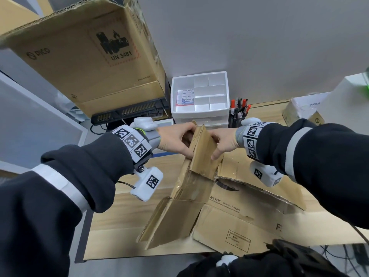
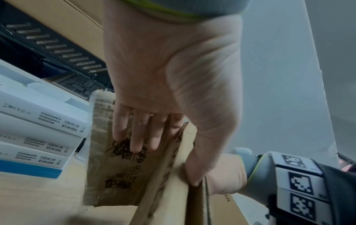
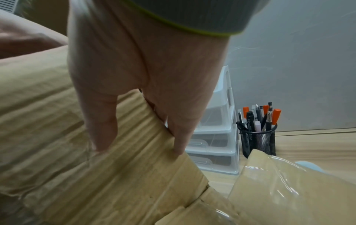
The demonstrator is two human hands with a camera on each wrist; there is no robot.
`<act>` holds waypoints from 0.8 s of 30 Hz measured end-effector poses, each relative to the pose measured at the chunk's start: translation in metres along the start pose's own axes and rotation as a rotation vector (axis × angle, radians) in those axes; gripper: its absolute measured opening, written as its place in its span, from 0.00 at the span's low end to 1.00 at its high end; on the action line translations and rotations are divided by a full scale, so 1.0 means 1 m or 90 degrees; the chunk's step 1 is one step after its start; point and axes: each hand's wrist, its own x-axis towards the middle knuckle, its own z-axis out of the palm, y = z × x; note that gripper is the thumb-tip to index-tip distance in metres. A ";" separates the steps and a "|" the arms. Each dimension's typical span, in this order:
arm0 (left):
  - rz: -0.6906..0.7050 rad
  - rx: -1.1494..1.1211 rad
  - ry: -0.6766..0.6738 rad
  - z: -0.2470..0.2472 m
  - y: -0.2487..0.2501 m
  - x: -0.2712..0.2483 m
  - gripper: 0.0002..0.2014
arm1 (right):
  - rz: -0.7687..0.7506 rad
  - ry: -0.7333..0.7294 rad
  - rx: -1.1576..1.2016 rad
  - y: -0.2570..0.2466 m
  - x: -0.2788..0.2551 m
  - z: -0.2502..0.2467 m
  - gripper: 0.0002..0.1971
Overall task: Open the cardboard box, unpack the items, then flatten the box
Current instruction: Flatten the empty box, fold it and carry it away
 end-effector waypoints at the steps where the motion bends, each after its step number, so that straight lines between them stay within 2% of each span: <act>1: -0.001 0.017 0.008 0.000 0.000 0.001 0.32 | -0.003 -0.002 -0.010 -0.001 0.000 0.001 0.45; 4: -0.013 0.089 0.033 0.000 0.000 0.004 0.33 | 0.002 -0.008 -0.030 -0.002 0.001 0.003 0.49; 9: -0.030 0.135 0.065 0.007 -0.001 0.009 0.37 | -0.008 -0.025 -0.037 0.007 0.013 0.007 0.64; 14: 0.013 0.084 0.060 0.008 -0.004 0.007 0.47 | -0.043 -0.025 -0.020 0.005 0.010 0.009 0.64; 16: 0.012 0.117 0.046 0.006 -0.003 0.006 0.45 | -0.046 -0.039 0.002 0.002 0.005 0.010 0.62; 20: 0.000 0.151 0.077 0.009 -0.008 0.004 0.34 | -0.054 -0.048 0.049 0.006 0.006 0.012 0.57; 24: -0.015 0.150 0.105 0.013 -0.020 0.001 0.31 | 0.070 -0.031 -0.080 0.025 0.005 0.016 0.62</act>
